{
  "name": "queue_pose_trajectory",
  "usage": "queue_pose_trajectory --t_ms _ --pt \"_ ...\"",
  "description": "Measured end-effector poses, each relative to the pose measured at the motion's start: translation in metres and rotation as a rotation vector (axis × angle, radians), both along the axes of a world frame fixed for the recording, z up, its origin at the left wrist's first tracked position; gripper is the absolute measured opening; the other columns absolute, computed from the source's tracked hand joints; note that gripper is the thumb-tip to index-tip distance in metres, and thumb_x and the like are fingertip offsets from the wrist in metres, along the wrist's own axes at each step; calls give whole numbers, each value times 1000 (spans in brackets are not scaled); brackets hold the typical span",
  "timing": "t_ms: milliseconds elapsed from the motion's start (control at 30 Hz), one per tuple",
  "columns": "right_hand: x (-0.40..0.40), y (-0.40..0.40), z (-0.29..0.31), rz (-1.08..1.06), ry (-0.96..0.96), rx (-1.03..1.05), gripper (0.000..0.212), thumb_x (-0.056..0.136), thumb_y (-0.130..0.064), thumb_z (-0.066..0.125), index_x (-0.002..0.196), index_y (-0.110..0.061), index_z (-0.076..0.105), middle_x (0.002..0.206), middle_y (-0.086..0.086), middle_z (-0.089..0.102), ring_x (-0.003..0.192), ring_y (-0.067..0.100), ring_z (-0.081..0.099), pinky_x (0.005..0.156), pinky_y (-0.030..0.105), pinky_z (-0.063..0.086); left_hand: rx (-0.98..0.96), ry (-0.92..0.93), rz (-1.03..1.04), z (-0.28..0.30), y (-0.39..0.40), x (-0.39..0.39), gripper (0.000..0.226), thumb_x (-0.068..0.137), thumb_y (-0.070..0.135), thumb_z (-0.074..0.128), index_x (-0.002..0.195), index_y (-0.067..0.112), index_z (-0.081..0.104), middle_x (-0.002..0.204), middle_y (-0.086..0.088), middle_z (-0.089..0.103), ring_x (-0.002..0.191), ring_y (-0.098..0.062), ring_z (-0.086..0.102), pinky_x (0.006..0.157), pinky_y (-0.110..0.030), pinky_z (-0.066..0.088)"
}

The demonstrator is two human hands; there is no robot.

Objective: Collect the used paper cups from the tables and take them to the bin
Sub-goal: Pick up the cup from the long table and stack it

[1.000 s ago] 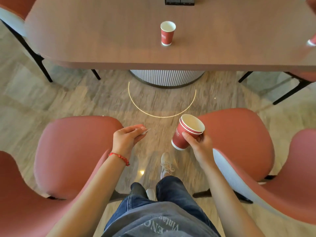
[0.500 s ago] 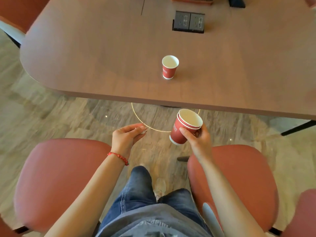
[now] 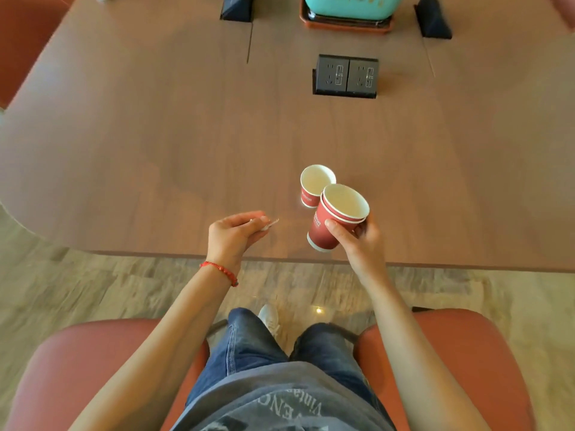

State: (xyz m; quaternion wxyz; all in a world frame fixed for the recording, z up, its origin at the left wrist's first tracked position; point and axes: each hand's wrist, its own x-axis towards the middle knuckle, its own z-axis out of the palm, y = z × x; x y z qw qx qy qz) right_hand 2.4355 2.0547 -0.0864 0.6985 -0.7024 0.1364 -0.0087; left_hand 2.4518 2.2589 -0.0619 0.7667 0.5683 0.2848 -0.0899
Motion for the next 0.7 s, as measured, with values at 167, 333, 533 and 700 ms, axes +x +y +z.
queue_pose_trajectory --t_ms 167,333,533,700 --pt "42 -2 1 -33 9 -3 60 64 -30 77 118 -21 54 108 -11 65 99 2 64 79 18 50 13 45 -6 -3 -3 37 4 76 -4 69 76 0 69 83 -13 69 73 -16 69 65 -18 55" --pt "82 -7 -3 4 -4 -23 60 63 -30 79 116 -19 55 107 -10 66 98 3 64 79 18 50 31 95 28 -12 -10 63 7 77 -5 68 73 1 69 82 -12 69 70 -13 70 63 -17 55" --pt "117 -14 -13 75 -38 -67 65 56 -48 81 112 -38 51 112 -10 63 105 9 62 84 22 50 49 125 80 -14 -21 80 9 76 -4 69 70 3 69 80 -12 68 68 -14 69 63 -18 55" --pt "127 -17 -38 86 -103 -183 64 59 -55 81 113 -43 49 113 -9 61 105 13 60 88 32 51 75 160 92 -18 -26 93 7 75 -3 69 73 3 69 80 -11 68 64 -11 69 64 -19 57"
